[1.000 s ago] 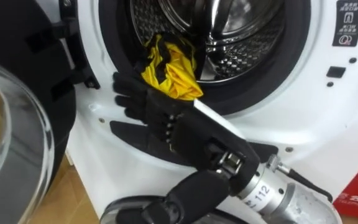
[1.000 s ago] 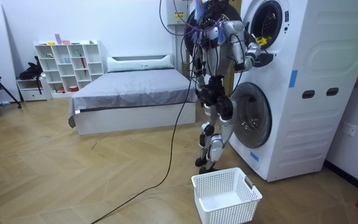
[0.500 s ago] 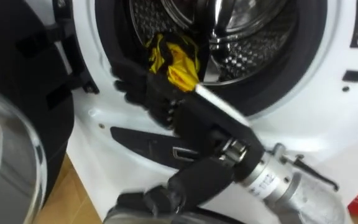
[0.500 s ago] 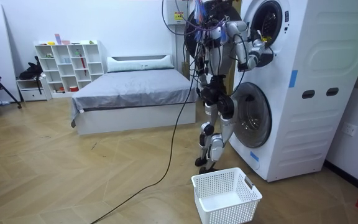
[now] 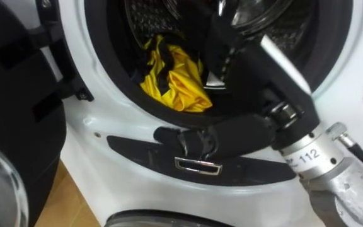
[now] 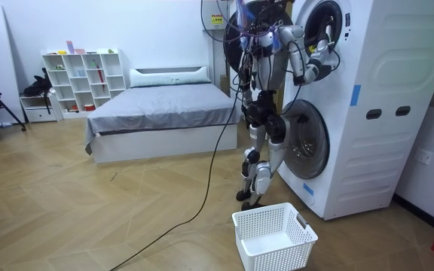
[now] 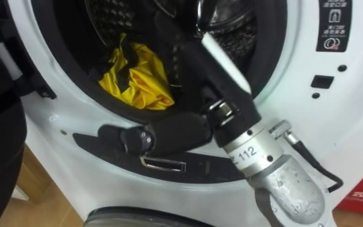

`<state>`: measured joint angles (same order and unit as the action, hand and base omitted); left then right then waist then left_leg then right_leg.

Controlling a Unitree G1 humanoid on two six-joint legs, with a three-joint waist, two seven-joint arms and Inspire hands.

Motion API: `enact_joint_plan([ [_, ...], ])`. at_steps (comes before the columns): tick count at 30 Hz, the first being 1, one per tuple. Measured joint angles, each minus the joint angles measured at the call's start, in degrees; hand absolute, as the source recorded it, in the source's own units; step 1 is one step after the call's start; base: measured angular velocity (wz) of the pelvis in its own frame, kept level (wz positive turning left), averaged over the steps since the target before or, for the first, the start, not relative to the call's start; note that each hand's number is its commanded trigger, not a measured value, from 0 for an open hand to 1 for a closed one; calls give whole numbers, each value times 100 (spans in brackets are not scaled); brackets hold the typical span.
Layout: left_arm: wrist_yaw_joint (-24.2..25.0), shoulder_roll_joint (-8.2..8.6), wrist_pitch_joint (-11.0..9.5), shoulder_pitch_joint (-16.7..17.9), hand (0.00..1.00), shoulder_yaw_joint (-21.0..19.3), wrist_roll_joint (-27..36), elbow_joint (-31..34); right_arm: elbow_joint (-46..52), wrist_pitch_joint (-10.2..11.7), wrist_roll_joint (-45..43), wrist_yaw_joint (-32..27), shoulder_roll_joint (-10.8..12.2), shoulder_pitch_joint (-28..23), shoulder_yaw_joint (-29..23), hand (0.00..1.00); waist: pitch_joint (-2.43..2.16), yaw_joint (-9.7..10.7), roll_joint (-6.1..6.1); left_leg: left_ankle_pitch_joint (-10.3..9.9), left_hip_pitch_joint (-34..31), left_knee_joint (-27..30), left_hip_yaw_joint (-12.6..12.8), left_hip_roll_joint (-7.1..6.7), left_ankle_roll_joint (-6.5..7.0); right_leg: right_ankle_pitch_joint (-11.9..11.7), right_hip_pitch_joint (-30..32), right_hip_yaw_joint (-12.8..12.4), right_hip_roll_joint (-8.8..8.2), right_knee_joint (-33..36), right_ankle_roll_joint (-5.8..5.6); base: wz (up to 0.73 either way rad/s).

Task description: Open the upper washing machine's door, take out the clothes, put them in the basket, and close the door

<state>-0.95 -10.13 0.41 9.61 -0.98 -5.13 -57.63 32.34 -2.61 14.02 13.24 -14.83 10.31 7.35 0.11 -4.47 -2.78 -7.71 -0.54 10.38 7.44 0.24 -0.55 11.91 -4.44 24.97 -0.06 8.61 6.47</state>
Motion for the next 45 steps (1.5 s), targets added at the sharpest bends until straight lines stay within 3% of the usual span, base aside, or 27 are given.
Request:
enact_joint_plan([
  [7, 14, 23, 101, -6, 0, -75, 2, 16, 12, -22, -65, -308, 9, 106, -134, 0, -14, -23, -21, -21, 24, 1, -5, -10, 25, 12, -29, -1, -12, 3, -32, 0],
  [14, 53, 21, 288, -62, 0, -117, -5, 28, -13, -299, -544, -333, -41, 211, -123, 0, -32, -44, -53, -20, 23, 0, -47, -20, 26, 12, -40, 46, -16, 2, -32, 1],
  [18, 39, -37, 433, -124, 0, -110, -4, 45, -288, -476, -853, -337, -134, 449, 11, 0, -40, -50, -140, -18, 50, 2, -58, -23, 25, 12, -60, 55, -15, 13, -32, 0],
  [21, 43, -138, 461, -180, 0, -96, -4, 45, -573, -594, -1006, -338, -142, 707, 97, 0, 18, -52, -269, -17, 96, 6, -66, -34, 24, 13, -115, 59, -15, 8, -33, 2],
  [23, 52, -218, 556, -274, 0, -94, 0, 35, -988, -738, -1147, -374, -173, 1035, 102, 0, -4, -45, -374, -16, 39, 44, -163, -70, 25, 21, -106, 127, -21, 4, -43, 17],
  [26, 146, -222, 691, -391, 0, -107, -15, 22, -1146, -928, -1550, -504, -217, 1229, 100, 0, -29, -70, -430, -12, -40, 59, -265, -105, 35, 29, -65, 201, -43, 13, -63, 18],
  [35, 282, -206, 954, -524, 0, -108, -8, 26, -1245, -1221, -1941, -240, -320, 1684, 173, 0, -11, -66, -404, -7, -69, 82, -297, -110, 43, 28, -46, 204, -46, 21, -70, 1],
  [40, 275, -211, 996, -537, 0, -116, 0, 31, -1545, -1369, -1940, -215, -489, 2047, 201, 0, -13, -43, -421, -8, -69, 84, -305, -110, 44, 28, -49, 212, -48, 14, -71, 0],
  [45, 278, -229, 1005, -551, 0, -187, -8, 38, -1665, -1432, -2116, -238, -539, 2050, 201, 0, -20, 60, -474, -17, -99, 122, -393, -105, 59, 25, -70, 257, -57, 23, -85, 10],
])
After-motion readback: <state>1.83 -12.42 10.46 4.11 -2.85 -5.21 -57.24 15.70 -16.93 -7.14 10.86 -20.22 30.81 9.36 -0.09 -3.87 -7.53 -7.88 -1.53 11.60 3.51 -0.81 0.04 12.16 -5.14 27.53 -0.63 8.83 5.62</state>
